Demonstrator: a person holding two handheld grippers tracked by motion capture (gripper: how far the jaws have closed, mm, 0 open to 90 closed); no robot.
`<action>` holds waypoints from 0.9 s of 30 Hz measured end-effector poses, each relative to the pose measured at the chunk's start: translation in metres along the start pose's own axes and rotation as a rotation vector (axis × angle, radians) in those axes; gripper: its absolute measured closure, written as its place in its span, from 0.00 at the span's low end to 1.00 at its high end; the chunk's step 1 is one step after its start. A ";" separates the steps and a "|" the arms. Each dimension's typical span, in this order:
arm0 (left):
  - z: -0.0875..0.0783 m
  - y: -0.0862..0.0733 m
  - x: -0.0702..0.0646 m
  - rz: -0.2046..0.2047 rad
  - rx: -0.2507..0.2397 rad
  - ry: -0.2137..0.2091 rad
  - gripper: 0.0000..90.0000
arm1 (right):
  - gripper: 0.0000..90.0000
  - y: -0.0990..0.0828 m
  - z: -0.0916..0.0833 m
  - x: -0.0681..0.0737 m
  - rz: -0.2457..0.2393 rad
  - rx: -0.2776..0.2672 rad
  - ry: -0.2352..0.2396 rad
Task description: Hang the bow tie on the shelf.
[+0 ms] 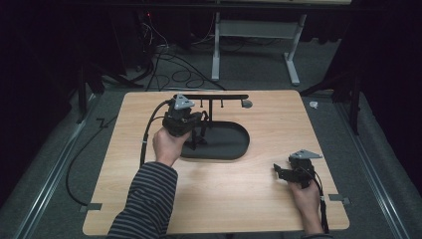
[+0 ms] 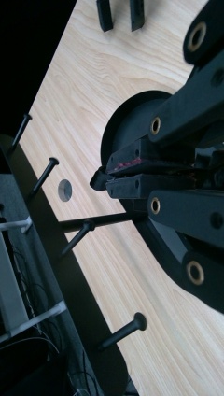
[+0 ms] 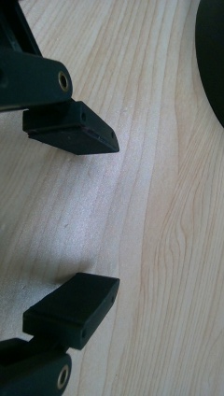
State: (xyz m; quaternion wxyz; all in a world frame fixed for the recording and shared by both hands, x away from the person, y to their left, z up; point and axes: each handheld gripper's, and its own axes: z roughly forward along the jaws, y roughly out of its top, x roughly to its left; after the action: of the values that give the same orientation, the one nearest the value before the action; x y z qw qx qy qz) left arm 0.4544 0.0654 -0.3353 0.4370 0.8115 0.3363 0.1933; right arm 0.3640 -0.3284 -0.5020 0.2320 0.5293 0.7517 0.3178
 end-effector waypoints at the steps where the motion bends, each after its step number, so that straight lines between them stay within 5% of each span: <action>1: 0.003 0.003 0.001 -0.002 0.000 0.002 0.96 | 0.35 0.000 0.000 0.000 0.000 0.000 0.000; 12: 0.009 0.014 0.007 0.008 -0.005 0.051 0.96 | 0.35 0.000 0.000 0.000 0.000 0.003 0.002; 19: 0.023 0.016 0.018 -0.013 0.025 0.098 0.96 | 0.35 0.000 0.000 0.000 0.000 0.001 0.003; 27: 0.036 0.017 0.022 0.008 0.050 0.157 0.96 | 0.34 0.000 0.000 0.000 0.002 0.001 0.007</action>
State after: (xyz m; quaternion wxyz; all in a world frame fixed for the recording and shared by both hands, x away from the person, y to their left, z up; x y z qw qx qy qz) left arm 0.4980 0.0542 -0.3404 0.3881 0.8058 0.3712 0.2495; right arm 0.3639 -0.3288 -0.5018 0.2289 0.5288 0.7522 0.3196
